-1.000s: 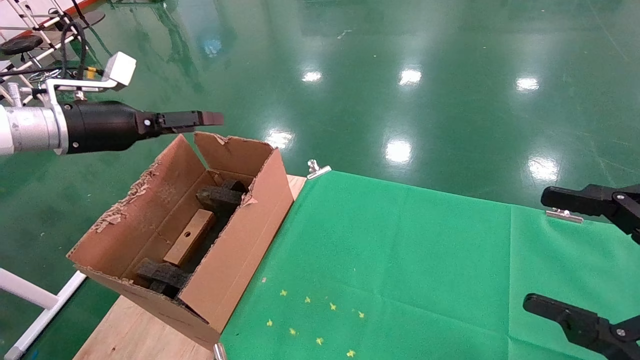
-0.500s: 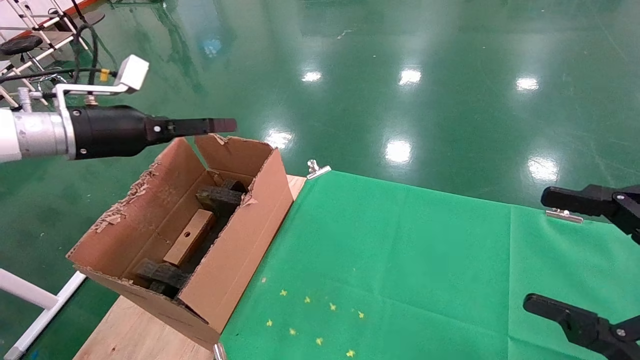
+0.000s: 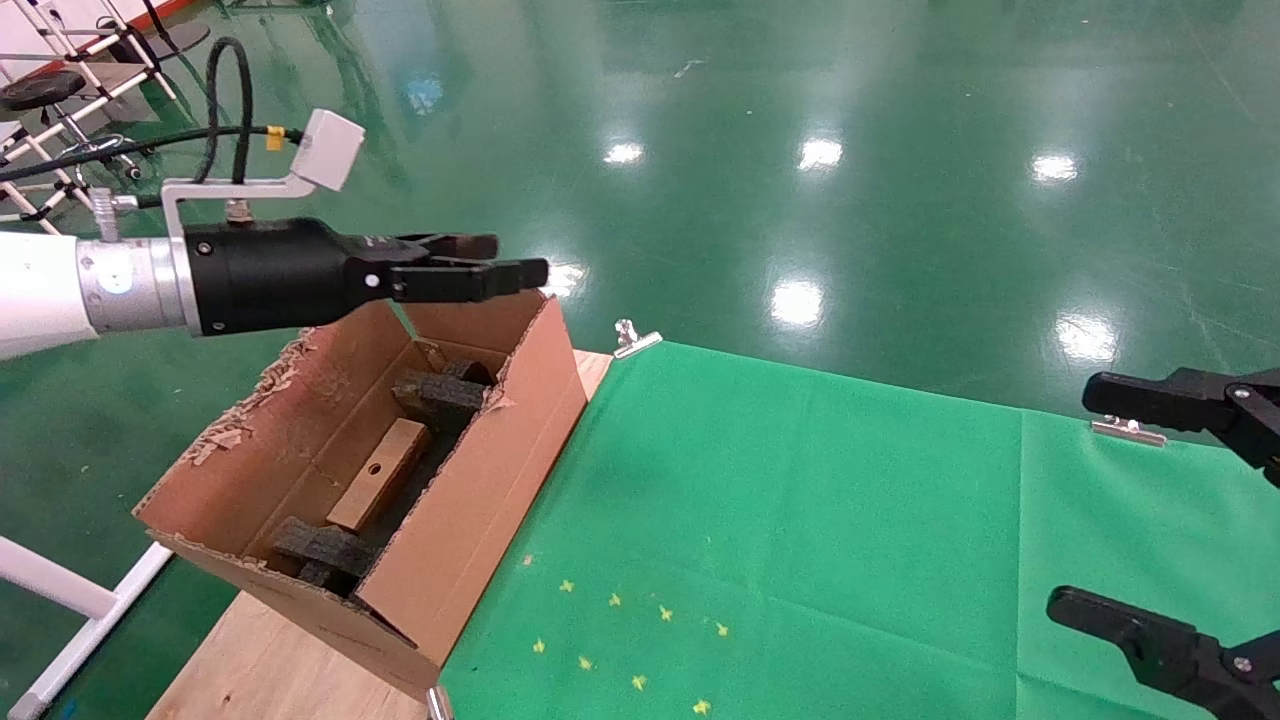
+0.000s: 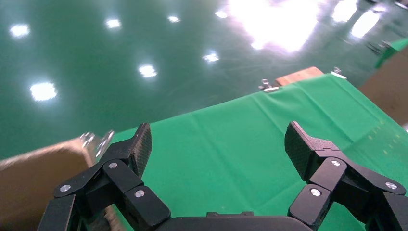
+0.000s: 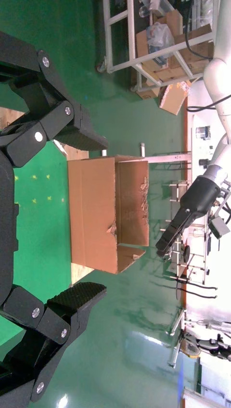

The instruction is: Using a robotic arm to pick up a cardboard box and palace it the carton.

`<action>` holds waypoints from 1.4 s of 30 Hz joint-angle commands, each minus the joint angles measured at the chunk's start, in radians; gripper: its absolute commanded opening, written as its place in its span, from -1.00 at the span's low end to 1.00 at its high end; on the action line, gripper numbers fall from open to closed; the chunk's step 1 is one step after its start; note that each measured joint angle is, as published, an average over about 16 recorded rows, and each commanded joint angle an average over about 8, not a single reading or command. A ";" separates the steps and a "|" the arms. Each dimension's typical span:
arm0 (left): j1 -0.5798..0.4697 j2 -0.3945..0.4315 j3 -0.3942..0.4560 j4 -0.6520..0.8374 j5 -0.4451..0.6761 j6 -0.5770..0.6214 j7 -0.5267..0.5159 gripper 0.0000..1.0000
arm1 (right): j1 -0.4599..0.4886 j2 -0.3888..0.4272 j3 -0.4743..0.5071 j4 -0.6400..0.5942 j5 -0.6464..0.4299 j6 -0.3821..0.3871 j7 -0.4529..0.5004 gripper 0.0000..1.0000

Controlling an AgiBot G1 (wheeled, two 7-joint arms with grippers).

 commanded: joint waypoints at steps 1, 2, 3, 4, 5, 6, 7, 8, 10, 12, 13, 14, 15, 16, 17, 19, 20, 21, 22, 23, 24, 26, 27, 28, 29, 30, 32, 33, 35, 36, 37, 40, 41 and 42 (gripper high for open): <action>0.022 0.000 -0.006 -0.030 -0.025 0.005 0.020 1.00 | 0.000 0.000 0.000 0.000 0.000 0.000 0.000 1.00; 0.033 0.000 -0.010 -0.044 -0.038 0.008 0.030 1.00 | 0.000 0.000 0.000 0.000 0.000 0.000 0.000 1.00; 0.044 0.000 -0.013 -0.059 -0.050 0.011 0.040 1.00 | 0.000 0.000 0.000 0.000 0.000 0.000 0.000 1.00; 0.055 0.000 -0.016 -0.074 -0.063 0.013 0.050 1.00 | 0.000 0.000 0.000 0.000 0.000 0.000 0.000 1.00; 0.066 0.000 -0.020 -0.089 -0.076 0.016 0.060 1.00 | 0.000 0.000 0.000 0.000 0.000 0.000 0.000 1.00; 0.077 0.000 -0.023 -0.104 -0.089 0.019 0.070 1.00 | 0.000 0.000 0.000 0.000 0.000 0.000 0.000 1.00; 0.088 -0.001 -0.026 -0.119 -0.102 0.021 0.081 1.00 | 0.000 0.000 0.000 0.000 0.000 0.000 0.000 1.00; 0.099 -0.001 -0.029 -0.133 -0.114 0.024 0.090 1.00 | 0.000 0.000 0.000 0.000 0.000 0.000 0.000 1.00; 0.121 -0.001 -0.036 -0.163 -0.139 0.029 0.111 1.00 | 0.000 0.000 0.000 0.000 0.000 0.000 0.000 1.00; 0.143 -0.001 -0.043 -0.193 -0.165 0.035 0.131 1.00 | 0.000 0.000 0.000 0.000 0.000 0.000 0.000 1.00; 0.154 -0.001 -0.046 -0.208 -0.177 0.037 0.141 1.00 | 0.000 0.000 0.000 0.000 0.000 0.000 0.000 1.00; 0.165 -0.001 -0.049 -0.223 -0.190 0.040 0.151 1.00 | 0.000 0.000 0.000 0.000 0.000 0.000 0.000 1.00; 0.176 -0.001 -0.052 -0.238 -0.203 0.043 0.161 1.00 | 0.000 0.000 0.000 0.000 0.000 0.000 0.000 1.00; 0.187 -0.001 -0.056 -0.253 -0.216 0.045 0.171 1.00 | 0.000 0.000 0.000 0.000 0.000 0.000 0.000 1.00; 0.198 -0.001 -0.059 -0.267 -0.228 0.048 0.181 1.00 | 0.000 0.000 0.000 0.000 0.000 0.000 0.000 1.00; 0.220 -0.001 -0.065 -0.297 -0.253 0.053 0.201 1.00 | 0.000 0.000 0.000 0.000 0.000 0.000 0.000 1.00; 0.231 -0.001 -0.069 -0.312 -0.266 0.056 0.211 1.00 | 0.000 0.000 0.000 0.000 0.000 0.000 0.000 1.00; 0.242 -0.001 -0.072 -0.327 -0.279 0.059 0.221 1.00 | 0.000 0.000 0.000 0.000 0.000 0.000 0.000 1.00; 0.253 -0.001 -0.075 -0.341 -0.291 0.061 0.231 1.00 | 0.000 0.000 0.000 0.000 0.000 0.000 0.000 1.00; 0.263 -0.002 -0.078 -0.356 -0.304 0.064 0.241 1.00 | 0.000 0.000 0.000 0.000 0.000 0.000 0.000 1.00; 0.274 -0.002 -0.081 -0.371 -0.316 0.067 0.251 1.00 | 0.000 0.000 0.000 0.000 0.000 0.000 0.000 1.00; 0.297 -0.002 -0.088 -0.401 -0.342 0.072 0.272 1.00 | 0.000 0.000 0.000 0.000 0.000 0.000 0.000 1.00; 0.308 -0.002 -0.091 -0.416 -0.355 0.075 0.282 1.00 | 0.000 0.000 0.000 0.000 0.000 0.000 0.000 1.00; 0.319 -0.002 -0.095 -0.430 -0.367 0.077 0.292 1.00 | 0.000 0.000 0.000 0.000 0.000 0.000 0.000 1.00; 0.330 -0.002 -0.098 -0.445 -0.380 0.080 0.302 1.00 | 0.000 0.000 0.000 0.000 0.000 0.000 0.000 1.00; 0.341 -0.002 -0.101 -0.460 -0.393 0.083 0.312 1.00 | 0.000 0.000 0.000 0.000 0.000 0.000 0.000 1.00; 0.363 -0.002 -0.108 -0.490 -0.419 0.088 0.332 1.00 | 0.000 0.000 0.000 0.000 0.000 0.000 0.000 1.00; 0.374 -0.002 -0.111 -0.505 -0.431 0.091 0.343 1.00 | 0.000 0.000 0.000 0.000 0.000 0.000 0.000 1.00; 0.395 -0.002 -0.117 -0.533 -0.455 0.096 0.361 1.00 | 0.000 0.000 0.000 0.000 0.000 0.000 0.000 1.00; 0.402 -0.002 -0.119 -0.543 -0.464 0.098 0.369 1.00 | 0.000 0.000 0.000 0.000 0.000 0.000 0.000 1.00; 0.411 -0.002 -0.122 -0.556 -0.474 0.100 0.377 1.00 | 0.000 0.000 0.000 0.000 0.000 0.000 0.000 1.00; 0.433 -0.002 -0.128 -0.585 -0.500 0.106 0.394 1.00 | 0.000 0.000 0.000 0.000 0.000 0.000 0.000 1.00; 0.438 -0.002 -0.130 -0.591 -0.505 0.107 0.397 1.00 | 0.000 0.000 0.000 0.000 0.000 0.000 0.000 1.00; 0.441 -0.002 -0.131 -0.595 -0.509 0.108 0.399 1.00 | 0.000 0.000 0.000 0.000 0.000 0.000 0.000 1.00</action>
